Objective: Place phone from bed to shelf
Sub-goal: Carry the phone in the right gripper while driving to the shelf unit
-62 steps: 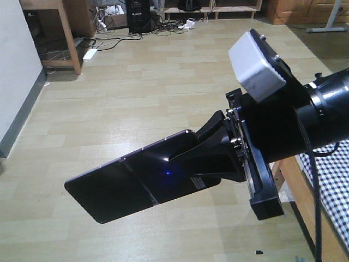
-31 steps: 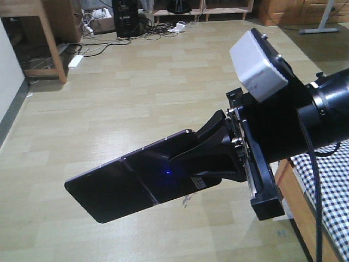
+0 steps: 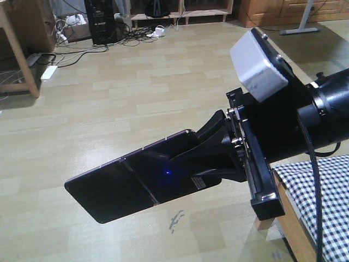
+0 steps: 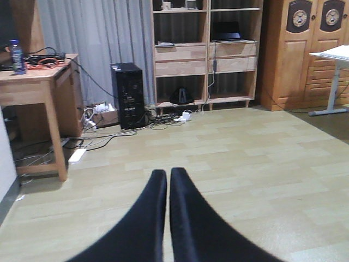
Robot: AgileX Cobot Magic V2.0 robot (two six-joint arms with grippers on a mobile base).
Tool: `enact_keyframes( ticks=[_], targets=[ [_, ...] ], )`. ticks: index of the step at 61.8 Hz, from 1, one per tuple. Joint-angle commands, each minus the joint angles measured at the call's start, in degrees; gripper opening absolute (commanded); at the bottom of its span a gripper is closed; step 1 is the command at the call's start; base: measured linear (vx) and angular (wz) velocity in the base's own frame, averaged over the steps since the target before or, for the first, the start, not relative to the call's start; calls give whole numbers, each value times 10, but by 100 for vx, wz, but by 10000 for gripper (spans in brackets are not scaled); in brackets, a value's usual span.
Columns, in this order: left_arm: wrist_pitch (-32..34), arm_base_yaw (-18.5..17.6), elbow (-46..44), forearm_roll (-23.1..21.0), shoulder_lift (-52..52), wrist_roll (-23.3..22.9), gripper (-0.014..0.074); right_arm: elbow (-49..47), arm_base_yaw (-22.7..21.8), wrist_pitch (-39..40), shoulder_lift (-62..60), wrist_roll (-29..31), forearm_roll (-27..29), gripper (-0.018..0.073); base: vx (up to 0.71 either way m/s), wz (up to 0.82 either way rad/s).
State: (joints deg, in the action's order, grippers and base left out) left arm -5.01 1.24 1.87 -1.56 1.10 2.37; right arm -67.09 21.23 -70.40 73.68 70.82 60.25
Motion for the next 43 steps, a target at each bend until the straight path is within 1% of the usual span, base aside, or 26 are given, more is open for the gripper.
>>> enact_keyframes(
  ticks=[1, 23, 43],
  targets=[
    [41, 2, -14, -6, 4, -5, 1, -14, 0, -32, -16, 1, 49, -2, 29, -13],
    [41, 2, -14, -6, 4, -5, 1, -14, 0, -33, -16, 1, 49, -2, 30, -8],
    [41, 2, -14, -6, 4, -5, 1, -14, 0, -33, -16, 1, 49, -2, 35, 4]
  ],
)
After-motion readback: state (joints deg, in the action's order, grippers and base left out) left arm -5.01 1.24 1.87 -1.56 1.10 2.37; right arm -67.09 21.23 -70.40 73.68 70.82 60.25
